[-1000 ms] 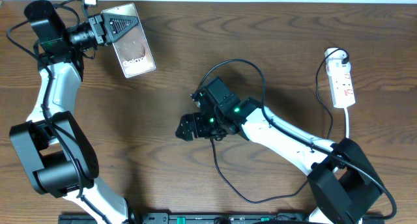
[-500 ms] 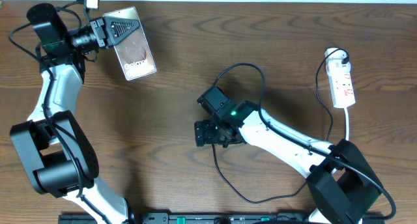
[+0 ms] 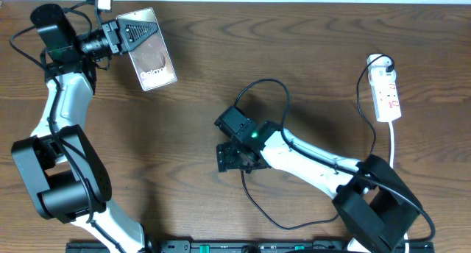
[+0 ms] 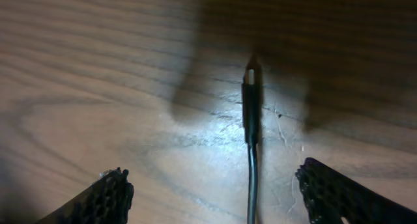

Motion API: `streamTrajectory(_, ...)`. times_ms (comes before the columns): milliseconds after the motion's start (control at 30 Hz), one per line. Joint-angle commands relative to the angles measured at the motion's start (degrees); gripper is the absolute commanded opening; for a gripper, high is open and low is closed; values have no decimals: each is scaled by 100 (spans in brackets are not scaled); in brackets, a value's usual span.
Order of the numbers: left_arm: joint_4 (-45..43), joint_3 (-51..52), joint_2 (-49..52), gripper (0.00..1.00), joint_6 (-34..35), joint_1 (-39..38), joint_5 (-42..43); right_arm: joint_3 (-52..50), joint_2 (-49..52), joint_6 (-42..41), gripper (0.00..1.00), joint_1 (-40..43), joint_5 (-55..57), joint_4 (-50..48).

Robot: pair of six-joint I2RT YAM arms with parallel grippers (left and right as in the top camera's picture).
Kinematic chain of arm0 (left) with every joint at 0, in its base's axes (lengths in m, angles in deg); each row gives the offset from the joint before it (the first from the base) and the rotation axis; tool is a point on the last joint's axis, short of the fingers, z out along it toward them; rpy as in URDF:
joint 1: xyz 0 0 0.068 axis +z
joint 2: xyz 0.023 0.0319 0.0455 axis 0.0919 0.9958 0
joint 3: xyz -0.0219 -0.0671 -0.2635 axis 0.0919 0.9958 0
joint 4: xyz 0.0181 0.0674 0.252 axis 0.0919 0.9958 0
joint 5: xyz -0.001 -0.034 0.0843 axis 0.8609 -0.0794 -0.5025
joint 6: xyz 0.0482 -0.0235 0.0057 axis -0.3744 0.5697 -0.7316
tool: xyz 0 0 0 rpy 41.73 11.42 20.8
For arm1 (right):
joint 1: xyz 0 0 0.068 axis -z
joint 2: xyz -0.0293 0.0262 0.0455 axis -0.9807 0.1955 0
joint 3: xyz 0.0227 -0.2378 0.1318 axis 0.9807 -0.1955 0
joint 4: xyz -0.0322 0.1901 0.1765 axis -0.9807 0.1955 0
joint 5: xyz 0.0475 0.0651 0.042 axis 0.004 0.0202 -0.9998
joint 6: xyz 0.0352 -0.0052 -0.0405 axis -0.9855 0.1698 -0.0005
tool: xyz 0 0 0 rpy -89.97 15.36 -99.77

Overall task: Plug charger to phone and switch on socket
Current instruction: 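Move the right gripper down to the black cable's USB-C plug, then close the right gripper on the cable plug and lift it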

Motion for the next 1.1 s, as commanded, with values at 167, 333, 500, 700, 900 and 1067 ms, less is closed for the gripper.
streamTrajectory(167,-48,11,-114,7,-55,9,157,-35,50,-197,70,15,164,7)
streamTrajectory(333,-48,11,-114,7,-55,9,157,-35,50,-275,68,13,240,50)
streamTrajectory(500,-48,11,-114,7,-55,9,157,15,186,-317,63,20,232,83)
streamTrajectory(700,-48,11,-114,7,-57,9,157,509,586,-313,59,-7,302,608)
streamTrajectory(900,-48,11,-114,7,-59,9,157,1003,1019,-291,57,-24,323,1067)
streamTrajectory(1067,-48,11,-114,7,-98,9,160,1069,1075,-291,54,-24,343,1102)
